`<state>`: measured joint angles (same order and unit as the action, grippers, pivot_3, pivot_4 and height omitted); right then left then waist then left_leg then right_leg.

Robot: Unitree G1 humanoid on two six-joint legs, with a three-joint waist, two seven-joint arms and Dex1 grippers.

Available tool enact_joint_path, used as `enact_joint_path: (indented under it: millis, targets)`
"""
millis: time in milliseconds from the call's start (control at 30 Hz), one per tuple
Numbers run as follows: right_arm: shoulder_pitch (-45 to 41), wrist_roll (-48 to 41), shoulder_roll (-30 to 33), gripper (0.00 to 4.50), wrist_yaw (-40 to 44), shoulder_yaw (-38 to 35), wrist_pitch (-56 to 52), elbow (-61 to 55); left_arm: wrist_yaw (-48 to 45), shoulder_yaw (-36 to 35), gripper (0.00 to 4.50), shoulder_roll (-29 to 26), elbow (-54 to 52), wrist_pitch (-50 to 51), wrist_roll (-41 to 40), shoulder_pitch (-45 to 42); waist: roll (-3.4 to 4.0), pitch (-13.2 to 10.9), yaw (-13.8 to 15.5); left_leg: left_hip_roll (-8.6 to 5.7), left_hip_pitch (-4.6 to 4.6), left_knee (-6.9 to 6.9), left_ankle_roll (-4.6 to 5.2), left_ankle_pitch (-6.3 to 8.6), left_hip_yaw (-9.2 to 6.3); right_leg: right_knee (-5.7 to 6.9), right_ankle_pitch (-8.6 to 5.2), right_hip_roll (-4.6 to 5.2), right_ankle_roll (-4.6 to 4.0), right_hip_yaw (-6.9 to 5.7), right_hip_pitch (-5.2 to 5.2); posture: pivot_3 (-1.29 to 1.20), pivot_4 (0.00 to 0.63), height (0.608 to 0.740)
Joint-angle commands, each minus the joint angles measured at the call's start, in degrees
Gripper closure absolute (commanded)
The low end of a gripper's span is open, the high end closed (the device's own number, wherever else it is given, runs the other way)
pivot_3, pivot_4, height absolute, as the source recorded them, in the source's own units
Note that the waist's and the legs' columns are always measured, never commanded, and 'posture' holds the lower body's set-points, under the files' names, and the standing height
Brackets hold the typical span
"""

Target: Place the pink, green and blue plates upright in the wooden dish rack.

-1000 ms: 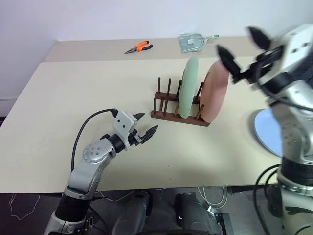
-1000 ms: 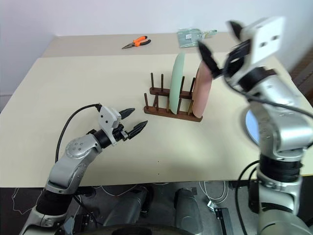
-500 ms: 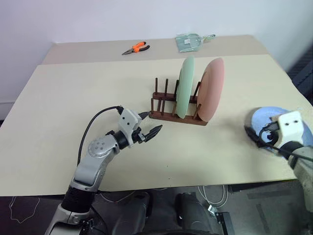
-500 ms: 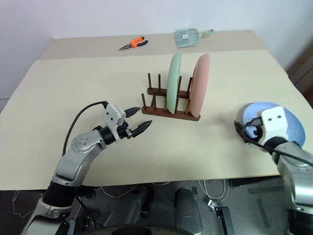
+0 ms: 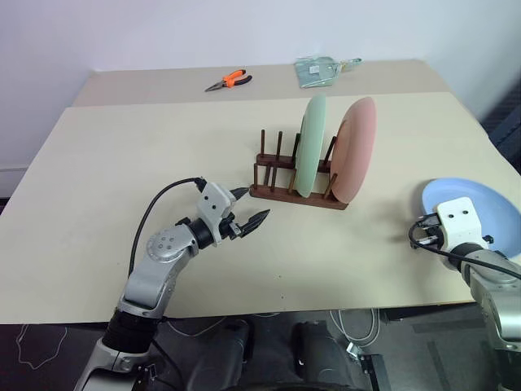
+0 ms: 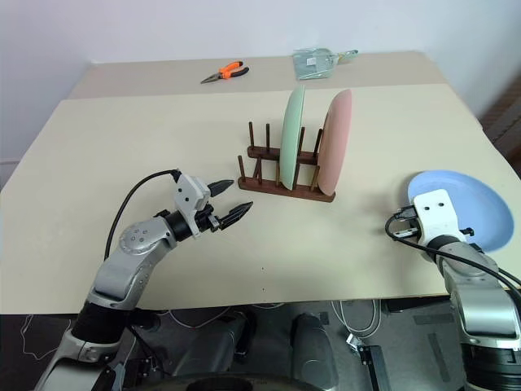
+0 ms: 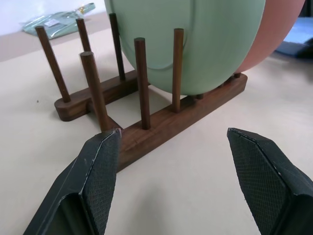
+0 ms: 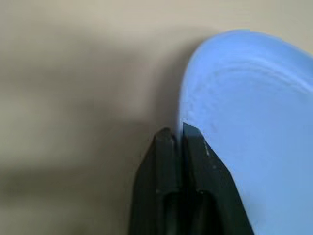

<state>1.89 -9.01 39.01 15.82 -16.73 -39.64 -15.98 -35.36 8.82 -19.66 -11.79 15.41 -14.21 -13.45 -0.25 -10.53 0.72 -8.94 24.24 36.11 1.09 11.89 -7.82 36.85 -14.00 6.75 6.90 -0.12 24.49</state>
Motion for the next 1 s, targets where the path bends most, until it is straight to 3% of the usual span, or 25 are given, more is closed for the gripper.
enact_joint_path:
  millis: [33, 100, 267, 467, 567, 767, 1000]
  targets:
    - [-2.4, 1.3, -0.3, 4.46, -1.0, -0.9, 1.7, -1.7, -0.1, -0.5, 0.92, -0.2, -1.9, -1.2, 0.2, 0.2, 0.01, 0.0, 0.0, 0.0, 0.0, -0.01, 0.0, 0.0, 0.0, 0.01, 0.0, 0.0, 0.0, 0.0, 0.0, 0.0, 0.15, 0.729]
    - [-4.5, 1.4, -0.2, 4.46, -1.0, -1.2, 3.4, -2.9, -0.2, -0.6, 0.92, -0.2, -1.8, -1.3, 0.3, 0.2, 0.01, 0.0, 0.0, 0.0, 0.0, -0.01, 0.0, 0.0, 0.0, 0.01, 0.0, 0.0, 0.0, 0.0, 0.01, 0.0, 0.15, 0.729]
    - [-19.5, -6.9, -2.8, 4.46, 0.1, -5.7, 8.3, -9.9, 0.3, -1.5, 0.92, -0.7, -0.8, -2.0, 0.9, 0.1, 0.23, -0.1, -0.3, 0.01, -0.01, -0.02, 0.01, -0.02, 0.03, 0.06, 0.01, -0.02, 0.01, 0.0, 0.06, 0.0, 0.15, 0.729]
    - [-42.8, -34.9, -9.8, 4.46, -3.5, -10.2, -0.1, -16.9, 5.7, -6.0, 0.92, -0.6, 6.2, -8.9, 4.6, -1.6, 0.16, -0.1, 0.2, 0.05, 0.05, -0.07, 0.11, -0.09, -0.09, 0.04, 0.01, -0.04, -0.01, -0.05, 0.09, 0.0, 0.15, 0.729]
    - [-50.2, -50.5, -16.4, 4.46, -11.1, -8.4, -2.2, -18.0, 9.0, -8.3, 0.92, -0.8, 10.0, -13.0, 6.8, -1.5, 0.1, 0.0, 0.0, 0.03, 0.06, -0.09, 0.17, -0.05, -0.13, -0.02, 0.02, -0.02, -0.02, -0.06, 0.07, 0.0, 0.15, 0.729]
    - [-53.3, -67.7, -29.4, 4.46, -22.5, -0.1, -0.1, -16.6, 13.1, -11.0, 0.92, -0.8, 14.8, -17.7, 9.1, -1.9, 0.14, 0.0, -0.2, 0.0, 0.06, -0.11, 0.17, -0.07, -0.13, 0.16, 0.02, -0.01, -0.04, -0.02, 0.19, 0.0, 0.15, 0.729]
    - [-49.9, -68.8, -38.5, 4.46, -29.0, 4.6, 3.3, -7.3, 13.8, -10.5, 0.92, -0.3, 15.3, -18.7, 9.7, -1.7, 0.15, 0.0, -0.2, -0.07, 0.04, -0.05, 0.16, -0.08, -0.11, 0.23, 0.04, -0.05, -0.04, -0.02, 0.21, 0.0, 0.15, 0.729]
